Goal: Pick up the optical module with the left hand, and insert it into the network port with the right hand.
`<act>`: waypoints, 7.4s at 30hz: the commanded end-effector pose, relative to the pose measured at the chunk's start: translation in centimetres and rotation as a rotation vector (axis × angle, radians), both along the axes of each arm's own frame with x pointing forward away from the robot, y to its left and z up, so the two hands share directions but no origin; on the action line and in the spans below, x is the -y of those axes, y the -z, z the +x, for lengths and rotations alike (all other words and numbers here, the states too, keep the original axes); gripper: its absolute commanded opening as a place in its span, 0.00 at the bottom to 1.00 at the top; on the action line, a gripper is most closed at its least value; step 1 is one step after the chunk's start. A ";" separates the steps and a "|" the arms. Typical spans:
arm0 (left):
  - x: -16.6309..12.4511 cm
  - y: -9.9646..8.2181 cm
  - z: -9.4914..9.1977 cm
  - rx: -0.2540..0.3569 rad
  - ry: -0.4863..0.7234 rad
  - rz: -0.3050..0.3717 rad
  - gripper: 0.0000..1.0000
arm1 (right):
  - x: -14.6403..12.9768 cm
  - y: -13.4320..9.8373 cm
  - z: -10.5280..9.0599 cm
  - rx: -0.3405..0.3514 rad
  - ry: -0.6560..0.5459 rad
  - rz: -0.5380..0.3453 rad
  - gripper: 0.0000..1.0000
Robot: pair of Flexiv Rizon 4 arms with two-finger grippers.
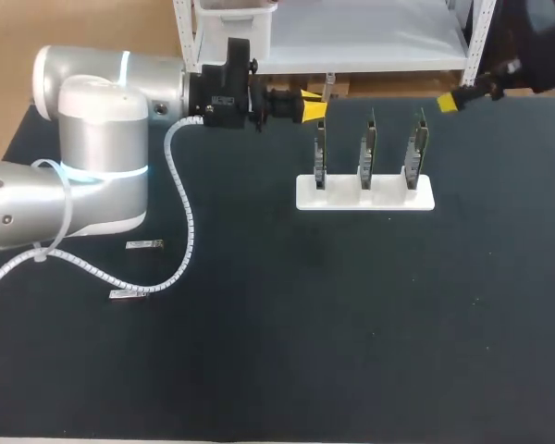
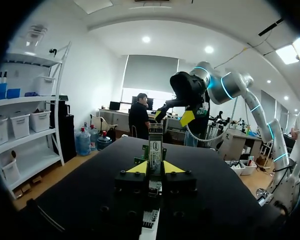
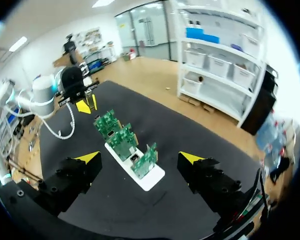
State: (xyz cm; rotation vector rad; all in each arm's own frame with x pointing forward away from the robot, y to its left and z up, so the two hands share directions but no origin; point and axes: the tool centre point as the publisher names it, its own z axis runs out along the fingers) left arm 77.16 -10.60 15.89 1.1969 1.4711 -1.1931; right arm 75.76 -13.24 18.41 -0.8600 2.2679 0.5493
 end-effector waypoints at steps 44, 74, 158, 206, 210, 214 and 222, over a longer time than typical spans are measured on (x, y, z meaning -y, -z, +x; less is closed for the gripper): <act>0.0 0.0 0.0 0.001 -0.001 0.001 0.00 | -12.3 -0.8 0.6 0.104 -0.623 0.221 1.00; 0.0 0.0 0.0 0.001 -0.001 0.001 0.00 | -16.4 -1.4 1.5 0.117 -0.742 0.268 1.00; -3.4 0.9 -0.7 0.080 0.117 0.369 1.00 | -14.8 -1.0 0.7 0.146 -0.647 0.264 0.00; -3.8 4.6 -2.2 0.048 0.211 0.529 1.00 | -15.1 -0.8 0.5 0.149 -0.650 0.267 0.00; -3.7 4.6 -2.3 0.048 0.212 0.528 1.00 | -15.1 -0.8 0.4 0.149 -0.651 0.267 0.00; -3.7 4.6 -2.3 0.049 0.215 0.531 1.00 | -15.2 -0.8 0.4 0.150 -0.654 0.265 0.00; -3.6 4.7 -2.6 0.044 0.217 0.528 1.00 | -15.2 -0.9 0.3 0.150 -0.660 0.259 0.00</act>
